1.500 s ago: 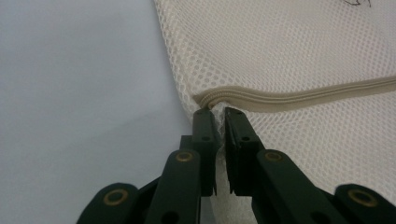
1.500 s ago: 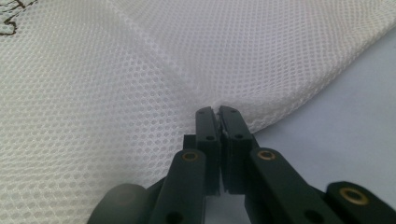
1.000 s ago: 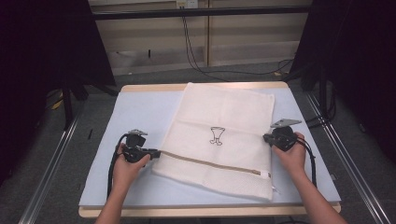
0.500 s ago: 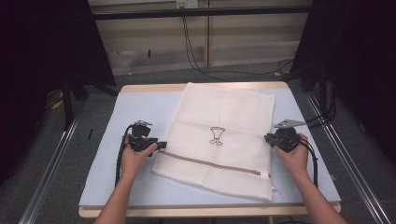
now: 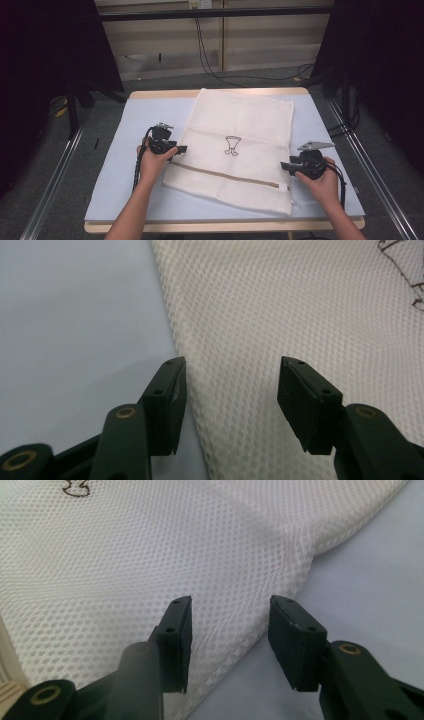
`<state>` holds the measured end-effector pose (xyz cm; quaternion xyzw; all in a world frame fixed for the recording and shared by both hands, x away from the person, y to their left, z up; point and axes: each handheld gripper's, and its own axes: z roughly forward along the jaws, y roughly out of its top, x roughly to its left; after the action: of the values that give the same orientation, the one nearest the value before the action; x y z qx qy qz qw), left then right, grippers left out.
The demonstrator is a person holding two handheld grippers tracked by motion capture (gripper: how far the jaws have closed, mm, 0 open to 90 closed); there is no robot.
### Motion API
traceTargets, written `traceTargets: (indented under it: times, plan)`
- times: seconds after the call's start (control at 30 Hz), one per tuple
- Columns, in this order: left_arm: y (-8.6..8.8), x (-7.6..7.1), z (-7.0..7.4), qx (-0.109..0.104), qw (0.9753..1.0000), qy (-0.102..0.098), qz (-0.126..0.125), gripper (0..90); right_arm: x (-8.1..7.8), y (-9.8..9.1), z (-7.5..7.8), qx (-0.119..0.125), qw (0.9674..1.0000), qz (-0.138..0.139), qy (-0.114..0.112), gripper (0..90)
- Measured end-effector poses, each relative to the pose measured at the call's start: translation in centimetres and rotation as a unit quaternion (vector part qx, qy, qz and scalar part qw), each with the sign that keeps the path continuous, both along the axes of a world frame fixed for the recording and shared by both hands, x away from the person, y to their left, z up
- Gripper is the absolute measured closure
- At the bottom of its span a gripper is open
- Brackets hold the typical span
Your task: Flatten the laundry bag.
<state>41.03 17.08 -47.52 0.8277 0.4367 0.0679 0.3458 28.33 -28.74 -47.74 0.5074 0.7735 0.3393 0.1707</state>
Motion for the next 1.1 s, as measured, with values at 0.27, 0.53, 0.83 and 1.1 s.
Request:
traceTargets:
  times: [0.27, 0.53, 0.83, 1.1]
  plan:
    - [0.0, -0.1, 0.4, 0.012, 0.9998, 0.016, -0.003, 76.4, 0.1, 0.3, -0.2, 0.006, 0.9999, 0.009, 0.008, 81.6]
    - [0.5, -1.2, 0.7, -0.008, 0.9992, 0.035, 0.018, 84.6, 0.6, 0.4, -0.1, -0.002, 0.9999, 0.013, 0.002, 86.4]
    - [2.7, -3.6, 0.7, -0.032, 0.9975, 0.049, 0.040, 84.4, 1.9, 1.5, 0.1, -0.005, 0.9998, 0.021, -0.005, 86.8]
    - [4.3, -4.7, 0.9, -0.028, 0.9971, 0.052, 0.047, 84.3, 2.6, 2.7, 0.2, 0.000, 0.9995, 0.032, -0.008, 86.8]
